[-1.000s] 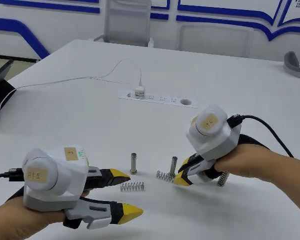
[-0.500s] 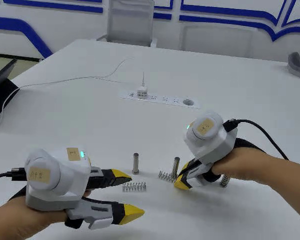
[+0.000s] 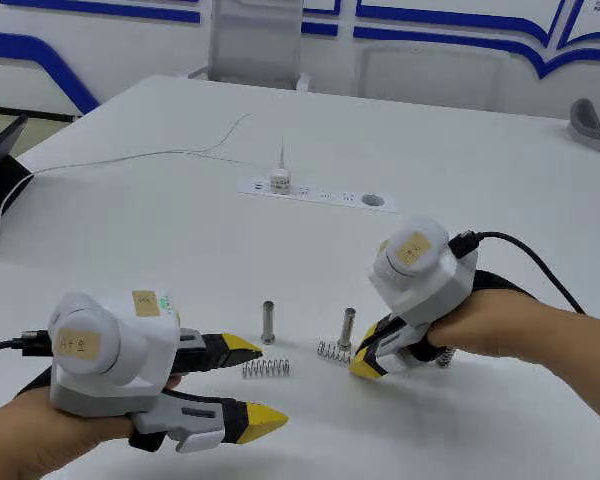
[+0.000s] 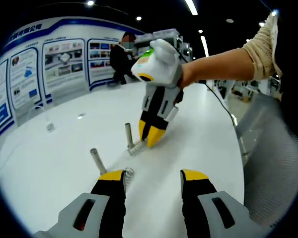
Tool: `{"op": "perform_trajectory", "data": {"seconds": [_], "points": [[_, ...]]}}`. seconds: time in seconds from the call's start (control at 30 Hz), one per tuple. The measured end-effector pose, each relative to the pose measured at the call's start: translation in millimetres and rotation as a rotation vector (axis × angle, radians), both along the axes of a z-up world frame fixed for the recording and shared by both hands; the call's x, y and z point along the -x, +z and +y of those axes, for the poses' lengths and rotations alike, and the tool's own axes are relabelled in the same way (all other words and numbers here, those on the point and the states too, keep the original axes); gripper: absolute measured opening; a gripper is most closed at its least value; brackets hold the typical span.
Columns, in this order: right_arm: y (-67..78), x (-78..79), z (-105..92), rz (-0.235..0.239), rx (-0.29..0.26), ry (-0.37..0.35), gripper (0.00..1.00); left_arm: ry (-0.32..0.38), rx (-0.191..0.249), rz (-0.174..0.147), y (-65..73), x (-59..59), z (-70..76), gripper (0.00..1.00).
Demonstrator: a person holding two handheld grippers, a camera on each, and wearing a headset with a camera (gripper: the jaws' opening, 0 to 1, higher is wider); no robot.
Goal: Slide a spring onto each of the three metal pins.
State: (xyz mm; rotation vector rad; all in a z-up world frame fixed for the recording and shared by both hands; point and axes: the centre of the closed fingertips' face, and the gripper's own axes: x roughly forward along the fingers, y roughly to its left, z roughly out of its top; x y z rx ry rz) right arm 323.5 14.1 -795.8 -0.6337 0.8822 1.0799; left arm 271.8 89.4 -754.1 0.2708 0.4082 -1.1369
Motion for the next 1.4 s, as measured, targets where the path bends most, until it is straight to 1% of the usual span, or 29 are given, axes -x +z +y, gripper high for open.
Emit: {"op": "perform_trajectory", "data": {"seconds": [0.17, 0.4, 0.5, 0.57, 0.77, 0.9, 1.13, 1.4], "points": [[9.2, 8.8, -3.0, -0.017, 0.004, 0.029, 0.11, -0.013, -0.002, -0.004, 1.2, 0.9, -3.9, 0.45], [25.3, 25.5, -1.5, -0.030, -0.007, 0.084, 0.11, -0.035, -0.006, -0.008, 2.0, 3.4, -9.2, 0.44], [31.9, 34.9, 2.0, -0.029, -0.013, 0.119, 0.11, -0.044, -0.006, -0.011, 3.0, 4.2, -11.7, 0.44], [36.4, 39.2, 5.4, -0.039, -0.016, 0.138, 0.11, -0.049, -0.006, -0.012, 3.8, 4.6, -13.2, 0.44], [45.8, 50.6, 15.6, -0.043, -0.023, 0.201, 0.11, -0.070, -0.013, -0.017, 4.2, 8.4, -18.2, 0.43], [48.7, 56.3, 20.8, -0.044, -0.021, 0.234, 0.11, -0.083, -0.017, -0.021, 4.4, 10.7, -20.7, 0.41], [50.8, 63.3, 24.7, -0.038, -0.020, 0.270, 0.11, -0.103, -0.020, -0.032, 5.4, 14.0, -24.6, 0.37], [50.3, 69.8, 26.0, -0.026, -0.006, 0.300, 0.11, -0.135, -0.016, -0.050, 8.1, 19.4, -32.3, 0.28]]}}
